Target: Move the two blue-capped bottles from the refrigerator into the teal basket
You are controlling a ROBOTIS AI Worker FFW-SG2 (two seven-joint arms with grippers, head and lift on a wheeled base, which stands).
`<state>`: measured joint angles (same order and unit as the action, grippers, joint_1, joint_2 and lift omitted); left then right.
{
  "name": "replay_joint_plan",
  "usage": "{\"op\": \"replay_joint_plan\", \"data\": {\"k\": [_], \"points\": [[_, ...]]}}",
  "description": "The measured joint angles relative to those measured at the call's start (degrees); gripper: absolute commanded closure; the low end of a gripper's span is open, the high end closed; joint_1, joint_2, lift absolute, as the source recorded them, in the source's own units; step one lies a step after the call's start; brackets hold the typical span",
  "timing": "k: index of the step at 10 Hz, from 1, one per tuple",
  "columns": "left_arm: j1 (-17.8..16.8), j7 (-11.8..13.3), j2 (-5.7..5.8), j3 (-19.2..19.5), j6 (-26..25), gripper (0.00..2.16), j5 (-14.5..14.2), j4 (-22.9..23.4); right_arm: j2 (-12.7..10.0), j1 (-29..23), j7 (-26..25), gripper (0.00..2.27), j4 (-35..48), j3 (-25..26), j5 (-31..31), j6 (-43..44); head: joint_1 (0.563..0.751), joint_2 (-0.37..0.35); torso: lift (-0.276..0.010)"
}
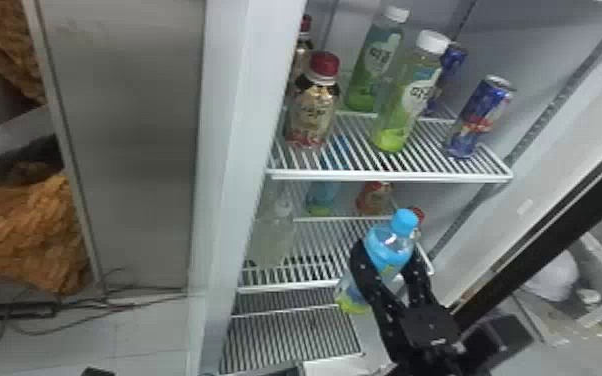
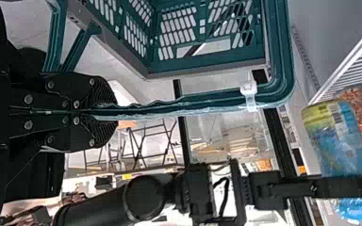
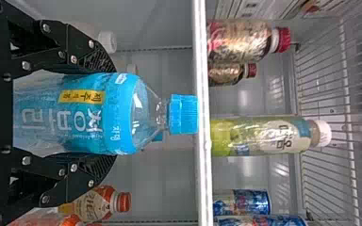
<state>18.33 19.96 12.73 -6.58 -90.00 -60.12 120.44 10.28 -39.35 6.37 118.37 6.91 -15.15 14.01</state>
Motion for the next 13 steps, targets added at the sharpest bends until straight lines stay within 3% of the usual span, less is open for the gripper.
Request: {"op": "replay_joint_plan", "data": {"k": [3, 5, 10, 13], "points": [[0.4, 0.0, -0.08, 0.3, 0.0, 1.2, 0.0, 0.0, 0.0, -9.6, 1.8, 0.61, 12.6, 0.5, -4.1, -6.0, 0.695, -0.35, -0.145], [0.5, 0.0, -0.08, 0.4, 0.0, 1.2, 0.0, 0.0, 0.0, -12.7, 5.0, 0.61, 18.2, 0.8, -4.6, -11.9, 0.695, -0.35, -0.145], [0.1, 0.0, 0.18, 0.3, 0.0, 1.2, -0.1, 0.0, 0.0, -13.1, 17.1, 0.61, 21.4, 3.8, -1.0, -26.2, 0.695, -0.35, -0.145], [-0.1, 0.0, 0.27, 0.3, 0.0, 1.2, 0.0, 0.0, 0.5, -10.2, 20.7, 0.61, 19.1, 3.5, 0.1, -28.9, 0.695, -0.35, -0.145]]}}
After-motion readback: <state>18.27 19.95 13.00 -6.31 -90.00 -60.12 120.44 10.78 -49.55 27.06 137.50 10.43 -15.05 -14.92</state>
